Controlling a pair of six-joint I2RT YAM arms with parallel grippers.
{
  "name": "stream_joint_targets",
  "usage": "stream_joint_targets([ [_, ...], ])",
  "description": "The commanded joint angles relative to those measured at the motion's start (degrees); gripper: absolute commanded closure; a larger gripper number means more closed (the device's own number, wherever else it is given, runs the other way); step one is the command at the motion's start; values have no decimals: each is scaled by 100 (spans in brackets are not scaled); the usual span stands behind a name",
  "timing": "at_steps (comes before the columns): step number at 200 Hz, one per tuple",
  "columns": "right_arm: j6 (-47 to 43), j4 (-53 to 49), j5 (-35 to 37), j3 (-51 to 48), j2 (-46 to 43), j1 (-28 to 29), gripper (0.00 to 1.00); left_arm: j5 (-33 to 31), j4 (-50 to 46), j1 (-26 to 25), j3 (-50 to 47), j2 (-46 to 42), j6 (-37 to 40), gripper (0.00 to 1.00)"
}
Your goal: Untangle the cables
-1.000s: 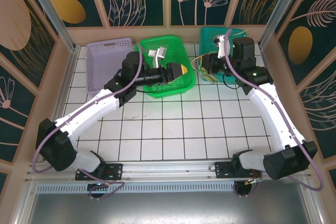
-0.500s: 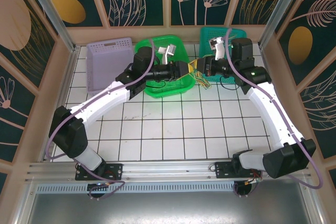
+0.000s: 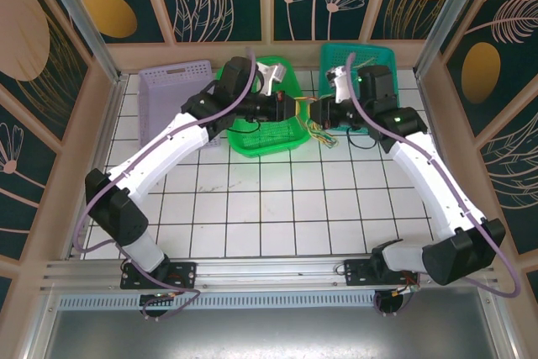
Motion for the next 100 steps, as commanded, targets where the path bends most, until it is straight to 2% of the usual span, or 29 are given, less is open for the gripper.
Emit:
stream_joint_targets([
  [1, -553, -640, 919, -48, 67, 383, 100, -955, -1578, 35, 952, 398, 1328, 98],
  [29, -925, -956, 1415, 74, 191, 764, 100, -1892, -2707, 34, 1732, 756, 2045, 96],
  [45, -1189, -1147, 1621, 66, 257, 1055, 100, -2712, -2675, 35, 1695, 644, 2161, 81],
  [65, -1353, -1313, 1707, -39, 304, 1177, 100, -3863, -2751, 37, 1779, 615, 2144, 76],
  [76, -1354, -1313, 1691, -119, 283, 1229, 100, -4187, -2719, 36, 1838, 623, 2161, 72],
  [100, -1242, -1288, 1299, -131, 312, 1248, 100, -4483, -2615, 30, 1961, 677, 2357, 72],
])
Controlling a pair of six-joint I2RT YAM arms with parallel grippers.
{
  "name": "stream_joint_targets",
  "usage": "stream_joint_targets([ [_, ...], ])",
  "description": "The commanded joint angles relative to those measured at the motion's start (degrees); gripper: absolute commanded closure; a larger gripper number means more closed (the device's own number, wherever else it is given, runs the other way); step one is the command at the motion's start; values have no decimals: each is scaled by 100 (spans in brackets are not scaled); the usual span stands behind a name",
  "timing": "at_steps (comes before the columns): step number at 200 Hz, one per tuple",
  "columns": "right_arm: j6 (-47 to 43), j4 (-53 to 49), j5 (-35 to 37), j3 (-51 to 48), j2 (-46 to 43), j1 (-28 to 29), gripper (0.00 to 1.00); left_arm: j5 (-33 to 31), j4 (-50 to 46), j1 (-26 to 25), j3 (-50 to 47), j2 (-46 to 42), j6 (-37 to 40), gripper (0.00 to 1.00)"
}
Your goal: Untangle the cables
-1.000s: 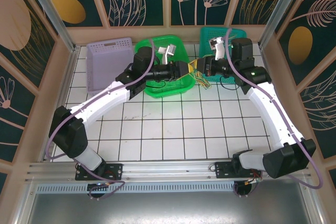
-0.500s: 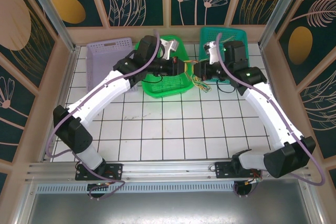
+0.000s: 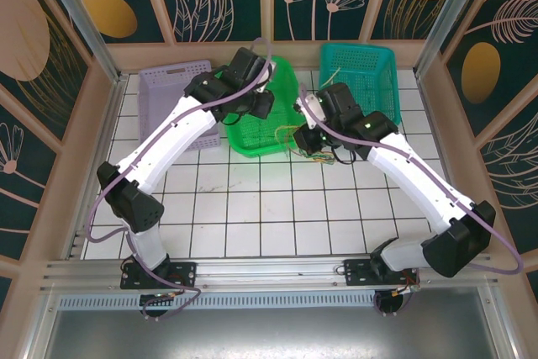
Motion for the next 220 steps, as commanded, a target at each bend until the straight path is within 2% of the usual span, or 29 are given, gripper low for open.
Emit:
stream_joint_targets([
  [1, -115, -275, -205, -74, -15, 59, 100, -1196, -62, 49, 321, -8, 380, 72],
  [17, -45, -263, -405, -53, 23, 58, 100, -1556, -120, 55, 385, 32, 437, 72],
  [31, 112, -226, -321, -5, 76, 33, 100, -1657, -256, 56, 513, 38, 85, 71],
  [43, 273, -148, -344, 28, 104, -16, 100, -1345, -378, 53, 706, 8, -574, 61],
  [54, 474, 38, -343, 16, 57, -89, 100, -739, -347, 53, 754, -98, -1585, 49],
  [67, 749, 406, -424, -89, -69, -247, 100, 553, 284, 56, 213, -394, -2789, 47],
  [77, 997, 768, -408, -263, -188, -343, 100, 1288, 1049, 42, -423, -755, -3884, 46],
  [86, 1117, 1035, -327, -412, -303, -355, 100, 1869, 1897, 44, -1410, -1110, -4869, 46],
  [97, 1298, 1427, -154, -673, -468, -360, 100, 2152, 3224, 29, -2526, -1636, -6153, 45],
  [107, 1414, 1765, 12, -920, -626, -361, 100, 2095, 4182, -25, -3356, -2038, -7197, 44],
  [122, 1505, 2404, 50, -1361, -883, -361, 100, 2071, 4764, -130, -3910, -2262, -8143, 40],
  [142, 1497, 2849, -111, -1624, -959, -362, 100, 2284, 4891, -300, -3852, -2096, -8375, 33],
  [164, 1558, 2773, -279, -1505, -752, -360, 100, 2453, 4942, -523, -3854, -1837, -8594, 28],
  [179, 1917, 2577, -104, -1284, -571, -367, 100, 2252, 4928, -640, -3978, -1863, -8711, 31],
  [189, 2409, 2496, -94, -1167, -499, -593, 100, 2078, 4966, -672, -4006, -1916, -8438, 38],
  [209, 3413, 2390, -91, -984, -433, -994, 100, 2043, 4466, -669, -3742, -1855, -7356, 41],
  [220, 3777, 2352, -79, -894, -415, -1131, 100, 2197, 4394, -674, -3796, -1830, -7016, 44],
])
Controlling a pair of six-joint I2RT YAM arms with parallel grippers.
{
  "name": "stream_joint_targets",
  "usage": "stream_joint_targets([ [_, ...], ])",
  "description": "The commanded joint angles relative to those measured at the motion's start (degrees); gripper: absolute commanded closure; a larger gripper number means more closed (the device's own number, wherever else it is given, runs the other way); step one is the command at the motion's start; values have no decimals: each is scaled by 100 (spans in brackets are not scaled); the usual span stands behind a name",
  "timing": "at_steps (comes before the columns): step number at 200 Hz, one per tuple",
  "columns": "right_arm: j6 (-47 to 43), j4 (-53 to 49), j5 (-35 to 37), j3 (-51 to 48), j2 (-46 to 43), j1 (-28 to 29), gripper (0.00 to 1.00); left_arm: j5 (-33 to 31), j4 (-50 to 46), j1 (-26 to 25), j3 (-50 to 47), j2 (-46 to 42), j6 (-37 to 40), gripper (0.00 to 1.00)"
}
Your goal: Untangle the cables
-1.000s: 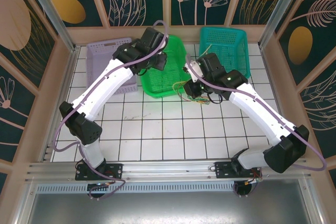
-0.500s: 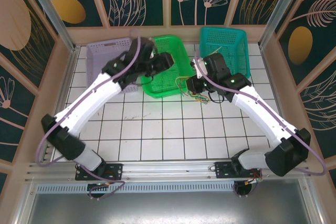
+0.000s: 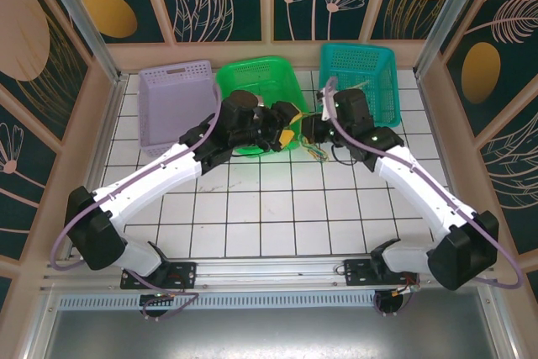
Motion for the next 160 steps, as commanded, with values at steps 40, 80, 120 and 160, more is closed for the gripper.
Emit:
stream_joint_targets([
  [40, 2653, -571, 58, 968, 384, -659, 100, 866, 1050, 20, -526, 202, 1321, 34],
  [80, 3565, -1193, -295, 1600, 827, -768, 100, 845, -200, -14, 691, 980, 3391, 31],
  [120, 3919, -1398, -591, 1939, 1015, -878, 100, 977, 1076, -100, -279, 814, 3625, 30],
  [160, 4097, -1375, -782, 1905, 1043, -900, 100, 834, 1202, -180, -239, 993, 3666, 42],
])
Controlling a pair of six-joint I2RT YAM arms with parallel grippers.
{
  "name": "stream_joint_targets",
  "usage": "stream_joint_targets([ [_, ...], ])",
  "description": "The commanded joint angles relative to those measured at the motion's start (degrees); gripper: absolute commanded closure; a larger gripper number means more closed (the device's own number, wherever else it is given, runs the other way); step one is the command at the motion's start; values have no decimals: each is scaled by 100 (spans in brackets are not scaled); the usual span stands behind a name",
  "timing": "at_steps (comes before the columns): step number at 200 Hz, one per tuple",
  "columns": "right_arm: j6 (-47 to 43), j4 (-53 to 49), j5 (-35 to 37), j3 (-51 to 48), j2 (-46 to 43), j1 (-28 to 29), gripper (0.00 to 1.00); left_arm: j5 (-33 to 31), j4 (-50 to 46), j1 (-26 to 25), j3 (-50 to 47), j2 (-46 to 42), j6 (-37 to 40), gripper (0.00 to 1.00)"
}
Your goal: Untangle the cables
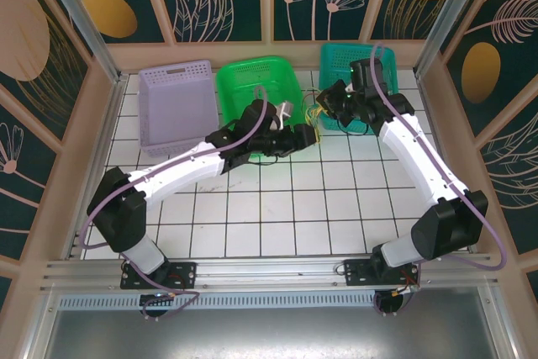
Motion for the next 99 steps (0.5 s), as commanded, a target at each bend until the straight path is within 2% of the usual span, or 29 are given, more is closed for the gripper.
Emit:
stream_joint_targets([
  [1, 296, -81, -299, 196, 14, -37, 100, -63, 427, -45, 36, 59, 282, 42],
  [17, 321, -65, -351, 155, -15, -34, 100, -233, 390, -42, 119, 103, 336, 48],
  [25, 315, -78, -355, 148, -21, -32, 100, -304, 447, -50, 127, 106, 324, 56],
  [46, 258, -114, -355, 67, -95, -65, 100, -452, 312, -42, 225, 132, 404, 100],
  [66, -36, -274, -255, 31, -173, -182, 100, -732, -318, 4, 359, -31, 682, 100],
  [99, -861, -564, -32, 16, -271, -361, 100, -345, -681, 425, -14, -511, 722, 100],
])
